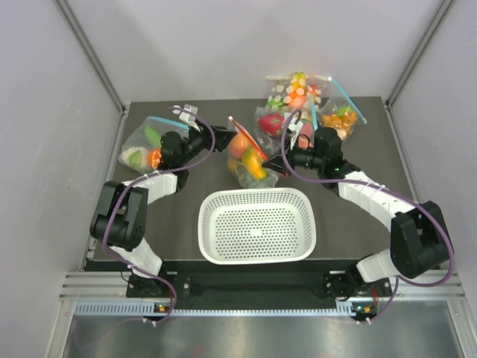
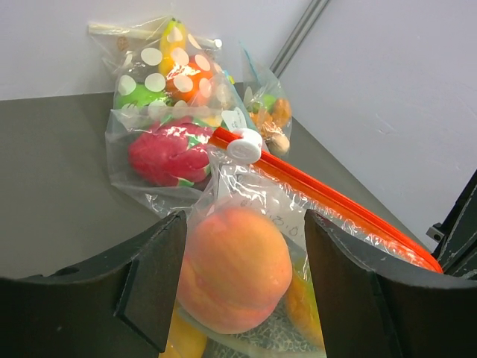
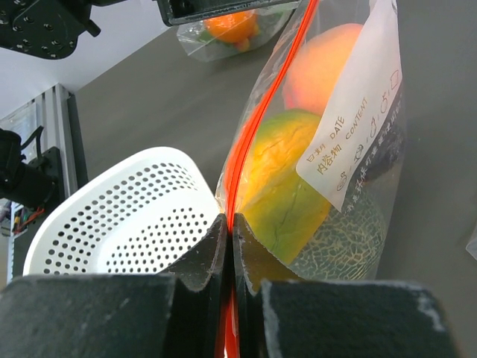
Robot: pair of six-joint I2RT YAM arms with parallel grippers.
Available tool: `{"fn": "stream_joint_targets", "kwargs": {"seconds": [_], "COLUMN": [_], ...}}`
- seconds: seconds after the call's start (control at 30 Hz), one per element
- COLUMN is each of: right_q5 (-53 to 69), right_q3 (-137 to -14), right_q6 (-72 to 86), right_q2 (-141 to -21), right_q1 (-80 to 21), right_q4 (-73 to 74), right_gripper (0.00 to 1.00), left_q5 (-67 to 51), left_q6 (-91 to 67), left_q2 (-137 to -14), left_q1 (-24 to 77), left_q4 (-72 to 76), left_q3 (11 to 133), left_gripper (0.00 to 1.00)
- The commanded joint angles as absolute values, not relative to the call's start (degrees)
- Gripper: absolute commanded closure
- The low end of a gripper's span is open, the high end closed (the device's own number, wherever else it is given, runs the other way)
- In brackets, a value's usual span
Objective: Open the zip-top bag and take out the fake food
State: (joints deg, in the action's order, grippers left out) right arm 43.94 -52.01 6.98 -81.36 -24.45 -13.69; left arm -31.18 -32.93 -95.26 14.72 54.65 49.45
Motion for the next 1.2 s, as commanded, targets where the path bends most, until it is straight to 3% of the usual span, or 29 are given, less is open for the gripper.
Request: {"fn": "stream_joint_targets", "kwargs": {"seconds": [0.0, 0.13, 0.27, 0.37, 0.43, 0.53, 0.7, 0.83, 0.87, 0.93, 0.97, 1.07, 1.17], "right_q5": [46.5, 46.7, 46.7, 46.3, 45.7, 45.0, 42.3, 39.2, 38.3, 37.8, 37.7, 37.3, 35.3], "right_q3": [-52.6, -52.6, -52.9, -53.2, -53.1, -53.7, -57.3, -61.8, -62.5, -64.8, -65.6, -68.4, -71.4], "right_q6": [7.3, 7.1, 7.4, 7.3, 6.5, 6.7, 7.8, 6.8, 6.5, 5.8, 5.5, 5.1, 3.5], "right_q2": [-78.7, -79.0, -79.6, -79.5, -79.4, -80.0, -82.9, -84.0, -84.6, -85.5, -86.4, -87.7, -87.5], "right_q1": [-23.7, -23.7, -23.7, -23.6, -23.7, -23.5, -23.5, -23.8, -24.0, -24.5, -24.7, -25.7, -26.5], "right_q4": [-17.4, -17.2, -17.1, -16.5, -15.9, -15.9, -14.2, -11.4, -10.6, -9.9, -9.3, -8.4, -6.6], "right_gripper": [1.0, 1.0, 1.0, 1.0, 1.0, 1.0, 0.95, 0.86, 0.79, 0.73, 0.61, 0.39, 0.28], "left_q5": [-34.2, -35.3, -37.2, -37.4, -38.0, -39.6, -37.6, -34.2, -33.0, -31.7, -30.5, -29.0, -29.9], "left_q6": [-34.0, -36.1, -38.0, -39.8, -41.5, -43.1, -41.0, -35.5, -34.5, -31.0, -29.6, -24.6, -21.8], "left_q2": [-96.5, -98.3, -100.7, -101.6, -102.1, -102.3, -97.5, -89.1, -87.6, -83.3, -81.8, -76.8, -74.7], "left_q1": [14.3, 14.3, 14.3, 14.2, 14.2, 14.0, 14.0, 14.0, 14.0, 14.0, 14.0, 14.0, 14.0], "left_q4": [61.0, 63.2, 65.6, 68.5, 69.8, 70.1, 67.0, 57.6, 55.6, 51.2, 47.2, 38.4, 34.8], "left_q3": [50.2, 51.8, 53.0, 53.0, 53.3, 54.2, 52.4, 49.8, 49.5, 48.9, 48.7, 48.4, 48.3], "left_gripper": [0.31, 0.34, 0.47, 0.64, 0.83, 1.0, 1.0, 1.0, 1.0, 1.0, 1.0, 1.0, 1.0]}}
